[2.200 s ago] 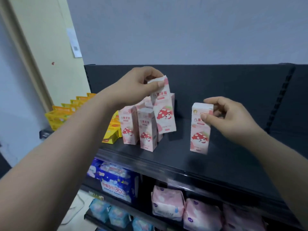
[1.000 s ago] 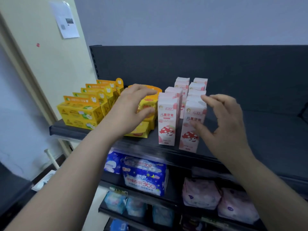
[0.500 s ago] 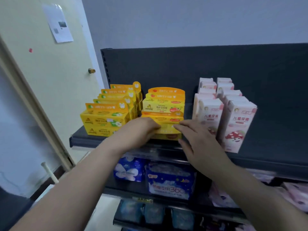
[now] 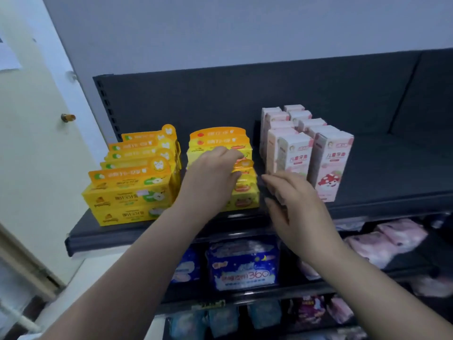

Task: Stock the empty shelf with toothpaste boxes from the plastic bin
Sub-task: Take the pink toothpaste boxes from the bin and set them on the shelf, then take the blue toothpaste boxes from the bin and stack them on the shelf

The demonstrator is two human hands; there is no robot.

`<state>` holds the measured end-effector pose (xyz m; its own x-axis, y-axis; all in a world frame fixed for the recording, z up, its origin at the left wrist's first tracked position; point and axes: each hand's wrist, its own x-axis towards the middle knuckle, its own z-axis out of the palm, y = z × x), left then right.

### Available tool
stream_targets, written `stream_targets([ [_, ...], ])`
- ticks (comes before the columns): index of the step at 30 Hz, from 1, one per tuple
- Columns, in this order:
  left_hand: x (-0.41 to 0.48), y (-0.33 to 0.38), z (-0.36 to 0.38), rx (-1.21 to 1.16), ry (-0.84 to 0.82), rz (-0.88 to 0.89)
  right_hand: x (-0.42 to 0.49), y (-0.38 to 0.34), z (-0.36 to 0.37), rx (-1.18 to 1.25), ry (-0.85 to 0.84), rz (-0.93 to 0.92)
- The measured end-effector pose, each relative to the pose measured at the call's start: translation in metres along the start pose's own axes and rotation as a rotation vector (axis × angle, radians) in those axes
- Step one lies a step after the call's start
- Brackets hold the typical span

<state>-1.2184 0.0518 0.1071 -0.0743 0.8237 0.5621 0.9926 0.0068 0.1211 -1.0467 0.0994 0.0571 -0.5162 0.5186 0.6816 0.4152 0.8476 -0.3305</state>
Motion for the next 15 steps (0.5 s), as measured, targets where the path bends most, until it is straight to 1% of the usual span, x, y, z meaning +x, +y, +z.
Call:
stream_targets([
  [4, -0.002, 0.043, 0.009, -0.093, 0.032, 0.143, -0.026, 0.016, -0.032, -0.115, 0.050, 0.086],
  [7, -0.004, 0.084, 0.020, -0.184, 0.038, 0.210, -0.050, 0.032, -0.067, -0.201, 0.089, 0.155],
  [11, -0.006, 0.148, 0.039, -0.258, -0.018, 0.286, -0.095, 0.054, -0.130, -0.309, 0.093, 0.283],
  [15, -0.010, 0.239, 0.053, -0.297, -0.100, 0.341, -0.155, 0.075, -0.204, -0.418, 0.081, 0.391],
])
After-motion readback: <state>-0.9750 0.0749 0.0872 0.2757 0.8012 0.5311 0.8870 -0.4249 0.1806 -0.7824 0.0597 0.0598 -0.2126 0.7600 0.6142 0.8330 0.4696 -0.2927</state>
